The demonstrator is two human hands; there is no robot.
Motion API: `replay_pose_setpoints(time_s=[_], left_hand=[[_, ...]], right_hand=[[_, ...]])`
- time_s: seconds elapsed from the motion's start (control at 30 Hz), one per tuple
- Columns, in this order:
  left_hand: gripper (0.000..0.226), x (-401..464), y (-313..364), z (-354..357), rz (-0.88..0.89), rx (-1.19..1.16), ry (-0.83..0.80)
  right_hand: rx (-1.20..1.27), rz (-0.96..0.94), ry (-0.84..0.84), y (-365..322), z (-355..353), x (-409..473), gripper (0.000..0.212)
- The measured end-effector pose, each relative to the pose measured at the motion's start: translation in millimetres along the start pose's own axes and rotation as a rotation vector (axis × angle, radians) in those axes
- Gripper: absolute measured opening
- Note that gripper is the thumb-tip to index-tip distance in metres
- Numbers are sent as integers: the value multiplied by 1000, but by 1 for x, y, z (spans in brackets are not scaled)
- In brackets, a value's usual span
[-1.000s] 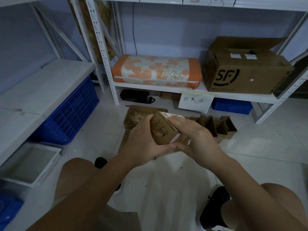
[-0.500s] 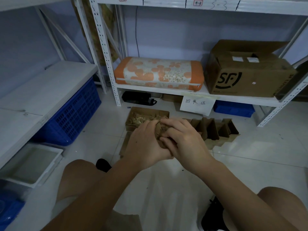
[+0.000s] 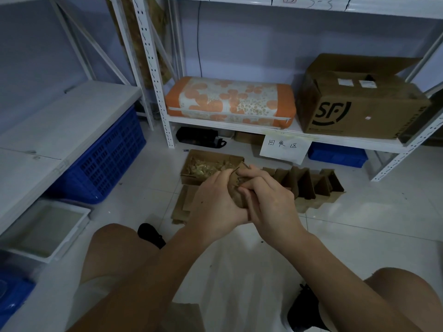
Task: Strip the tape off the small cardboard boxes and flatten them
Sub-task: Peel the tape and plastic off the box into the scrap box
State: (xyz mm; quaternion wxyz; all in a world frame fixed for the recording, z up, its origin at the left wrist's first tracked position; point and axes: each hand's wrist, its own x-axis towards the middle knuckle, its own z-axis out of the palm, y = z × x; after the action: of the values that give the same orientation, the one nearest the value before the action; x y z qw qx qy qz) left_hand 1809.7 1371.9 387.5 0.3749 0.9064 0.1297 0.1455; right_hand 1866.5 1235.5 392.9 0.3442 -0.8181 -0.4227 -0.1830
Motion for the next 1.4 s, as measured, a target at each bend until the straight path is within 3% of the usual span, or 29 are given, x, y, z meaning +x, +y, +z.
replay_pose_setpoints(time_s=[0.13, 0.23, 0.4, 0.5, 0.6, 0.67, 0.73, 0.87, 1.0, 1.27, 1.4], left_hand=[[76, 1, 3, 1, -11, -26, 8], [78, 2, 3, 1, -15, -55, -17], [63, 5, 2, -6, -51, -99, -63], [74, 6, -3, -10, -43, -107, -151], [113, 3, -7, -5, -29, -127, -228], [104, 0, -8, 1, -52, -125, -210], [87, -4, -9, 4, -60, -114, -176], [94, -12, -11, 6, -43, -71, -150], [96, -15, -11, 6, -29, -74, -126], [89, -14, -13, 5, -25, -72, -127], [91, -15, -13, 6, -26, -94, -125]], right_hand=[[93, 9, 71, -2, 1, 1, 26], [194, 44, 117, -3, -3, 3, 15], [244, 98, 54, -9, -10, 12, 6], [259, 140, -11, -8, -12, 14, 5], [236, 149, -125, -11, -7, 9, 5], [207, 149, -168, -14, -1, 4, 6], [260, 230, -123, -14, 2, 2, 8], [349, 412, 22, -8, 2, 3, 15], [331, 418, 67, -10, 0, 4, 32], [308, 412, 172, -9, 5, -2, 13], [299, 411, 248, -12, 6, -6, 16]])
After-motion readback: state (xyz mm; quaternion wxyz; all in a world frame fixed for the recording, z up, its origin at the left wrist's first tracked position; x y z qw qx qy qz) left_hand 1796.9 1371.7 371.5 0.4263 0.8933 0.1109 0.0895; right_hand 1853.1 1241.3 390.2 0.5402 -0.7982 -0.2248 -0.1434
